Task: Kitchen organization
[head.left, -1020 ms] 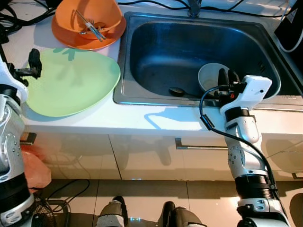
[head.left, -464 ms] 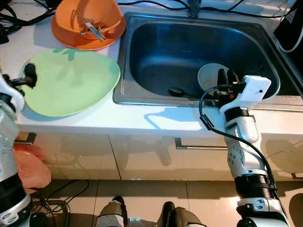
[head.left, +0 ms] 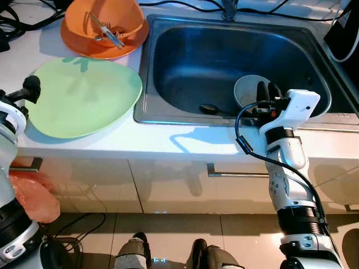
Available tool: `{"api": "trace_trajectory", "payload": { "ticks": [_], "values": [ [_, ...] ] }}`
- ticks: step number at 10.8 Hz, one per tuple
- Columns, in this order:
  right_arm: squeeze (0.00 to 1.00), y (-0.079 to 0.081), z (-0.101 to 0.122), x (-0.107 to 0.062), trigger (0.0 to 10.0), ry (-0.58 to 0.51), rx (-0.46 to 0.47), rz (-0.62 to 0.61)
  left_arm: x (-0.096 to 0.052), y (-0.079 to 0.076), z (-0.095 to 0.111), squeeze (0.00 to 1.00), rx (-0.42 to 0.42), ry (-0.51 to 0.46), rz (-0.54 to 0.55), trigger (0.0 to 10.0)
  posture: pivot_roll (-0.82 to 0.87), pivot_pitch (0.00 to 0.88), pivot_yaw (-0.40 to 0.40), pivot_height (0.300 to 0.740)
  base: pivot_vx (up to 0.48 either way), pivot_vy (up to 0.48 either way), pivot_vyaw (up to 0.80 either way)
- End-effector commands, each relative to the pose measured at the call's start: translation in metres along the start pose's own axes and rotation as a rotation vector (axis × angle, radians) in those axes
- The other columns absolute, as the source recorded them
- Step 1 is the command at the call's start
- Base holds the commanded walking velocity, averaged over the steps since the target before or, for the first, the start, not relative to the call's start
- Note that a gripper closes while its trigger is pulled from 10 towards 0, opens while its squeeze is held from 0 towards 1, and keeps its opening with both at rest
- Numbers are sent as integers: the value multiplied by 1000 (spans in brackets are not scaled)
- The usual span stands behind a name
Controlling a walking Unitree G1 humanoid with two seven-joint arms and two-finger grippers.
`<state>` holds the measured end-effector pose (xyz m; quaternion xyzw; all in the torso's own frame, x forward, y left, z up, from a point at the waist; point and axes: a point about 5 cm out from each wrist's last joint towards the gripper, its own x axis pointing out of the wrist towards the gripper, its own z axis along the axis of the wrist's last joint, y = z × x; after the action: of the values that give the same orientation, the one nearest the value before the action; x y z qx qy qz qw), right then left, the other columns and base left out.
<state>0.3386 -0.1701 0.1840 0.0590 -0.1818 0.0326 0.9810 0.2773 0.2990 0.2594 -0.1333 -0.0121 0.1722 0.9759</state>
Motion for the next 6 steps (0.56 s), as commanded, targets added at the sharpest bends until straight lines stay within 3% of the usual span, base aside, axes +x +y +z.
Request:
{"api": "trace_trajectory", "payload": {
  "ticks": [1, 6],
  "values": [
    [0, -1, -10, -3, 10000, 50, 4, 2, -1, 0, 2, 0, -32, 6, 8, 10000, 239, 225, -68, 740, 0, 0, 0],
    [0, 2, -11, -4, 10000, 54, 8, 16, 0, -1, -1, 0, -217, 63, -9, 10000, 239, 230, -68, 740, 0, 0, 0]
  ]
}}
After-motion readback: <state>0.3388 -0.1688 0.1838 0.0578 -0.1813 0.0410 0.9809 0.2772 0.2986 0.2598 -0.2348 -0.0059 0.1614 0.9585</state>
